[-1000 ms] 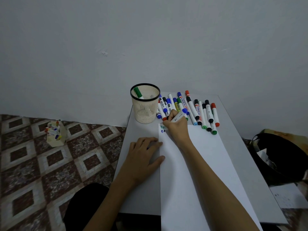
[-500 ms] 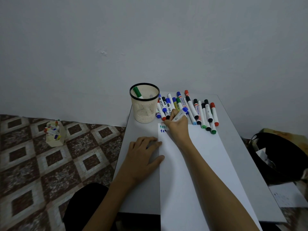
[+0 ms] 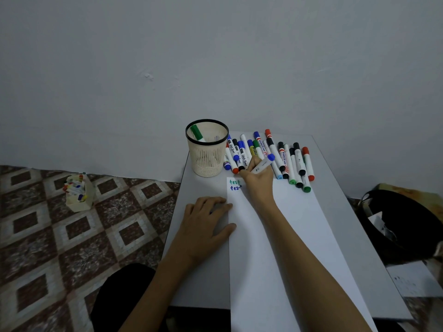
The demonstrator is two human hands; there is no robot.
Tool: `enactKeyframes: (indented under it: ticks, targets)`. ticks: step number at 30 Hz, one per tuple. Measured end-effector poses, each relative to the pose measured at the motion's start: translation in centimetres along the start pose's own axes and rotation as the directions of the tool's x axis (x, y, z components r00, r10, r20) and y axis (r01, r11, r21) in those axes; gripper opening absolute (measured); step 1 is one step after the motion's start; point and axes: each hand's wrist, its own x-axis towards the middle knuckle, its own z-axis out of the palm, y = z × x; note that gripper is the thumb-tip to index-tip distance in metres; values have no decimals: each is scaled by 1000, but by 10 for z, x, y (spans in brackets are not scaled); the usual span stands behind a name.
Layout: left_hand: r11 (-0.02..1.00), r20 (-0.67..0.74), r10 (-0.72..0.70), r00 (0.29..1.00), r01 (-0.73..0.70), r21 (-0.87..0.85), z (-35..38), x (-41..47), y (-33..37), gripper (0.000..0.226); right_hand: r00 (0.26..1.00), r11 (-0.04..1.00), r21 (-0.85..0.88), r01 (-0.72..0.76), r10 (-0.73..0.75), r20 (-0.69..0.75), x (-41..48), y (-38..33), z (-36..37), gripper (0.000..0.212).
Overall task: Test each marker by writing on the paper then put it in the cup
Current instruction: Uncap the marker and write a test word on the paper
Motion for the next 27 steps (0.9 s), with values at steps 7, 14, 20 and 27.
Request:
enactKeyframes:
  ticks: [7,14,20,27]
  targets:
    - [1000,6,1,1000,-1,-3,-1,-1,1,60,998,998,-26,-48,49,32,-1,0,2,32]
    - [997,-30,-35,999,33,-73,-5,-1,3,61,999,981,190,-35,41,-27,-2,-8,-8,30]
    - [990,-173,-141,975,136,-40,-10,-6,-2,42,996,896,435,-84,70,50,-11,-23,-19,24]
    - [938,-196,-155,968,81,-338,-9,-3,-7,27,941,826,507,-248,80,330,-41,-24,-49,9]
